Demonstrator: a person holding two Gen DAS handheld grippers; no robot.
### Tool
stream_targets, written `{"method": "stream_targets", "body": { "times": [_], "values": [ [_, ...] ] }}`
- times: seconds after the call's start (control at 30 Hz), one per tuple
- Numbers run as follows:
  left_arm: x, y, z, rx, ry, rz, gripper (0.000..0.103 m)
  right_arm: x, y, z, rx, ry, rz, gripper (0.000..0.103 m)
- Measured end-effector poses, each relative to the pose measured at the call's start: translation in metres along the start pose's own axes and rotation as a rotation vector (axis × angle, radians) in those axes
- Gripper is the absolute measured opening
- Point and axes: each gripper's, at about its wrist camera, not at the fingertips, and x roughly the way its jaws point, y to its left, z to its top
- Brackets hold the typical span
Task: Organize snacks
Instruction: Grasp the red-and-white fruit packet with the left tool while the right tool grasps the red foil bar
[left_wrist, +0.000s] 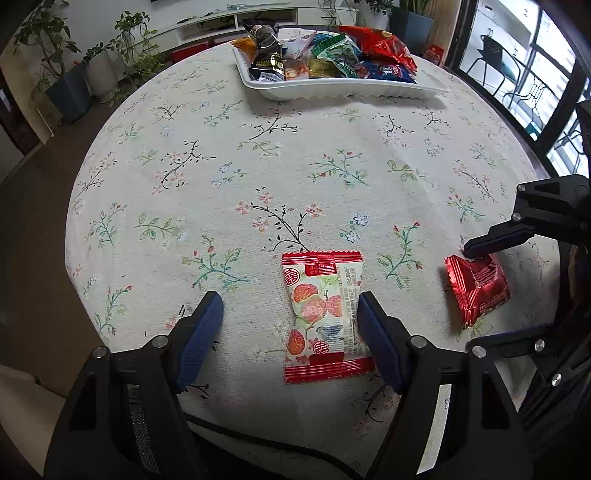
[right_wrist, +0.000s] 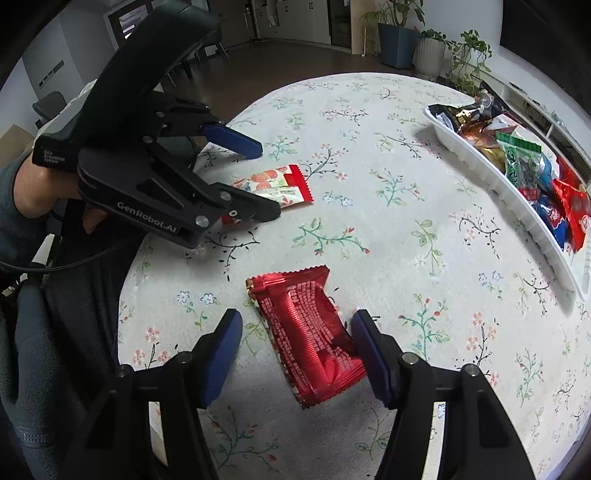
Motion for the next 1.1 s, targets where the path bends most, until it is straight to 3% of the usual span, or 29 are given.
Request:
{"method": "stream_targets", "body": {
  "times": [0.3, 0.53, 0.77, 0.83, 1.1],
  "values": [
    [0.001, 0.0, 0.003, 0.014, 0.009, -0.012, 0.069, -0.001, -0.012, 0.001, 0.06, -0.001, 0.047, 0.061],
    [-0.001, -0.001, 0.003, 0.032, 0.01, -0.021, 0.056, -0.004, -0.018, -0.001, 0.097, -0.004, 0.051, 0.051],
    [-0.003, 0.002, 0.002, 0.04, 0.008, -0.027, 0.05, -0.006, -0.019, -0.001, 0.109, -0.001, 0.047, 0.051],
    [-0.004, 0.003, 0.001, 0.041, 0.001, -0.025, 0.036, -0.006, -0.018, 0.0, 0.108, 0.001, 0.042, 0.05],
    [-0.006, 0.006, 0.0, 0.045, -0.009, -0.035, 0.032, -0.008, -0.017, -0.003, 0.138, -0.016, 0.03, 0.04]
  ]
}}
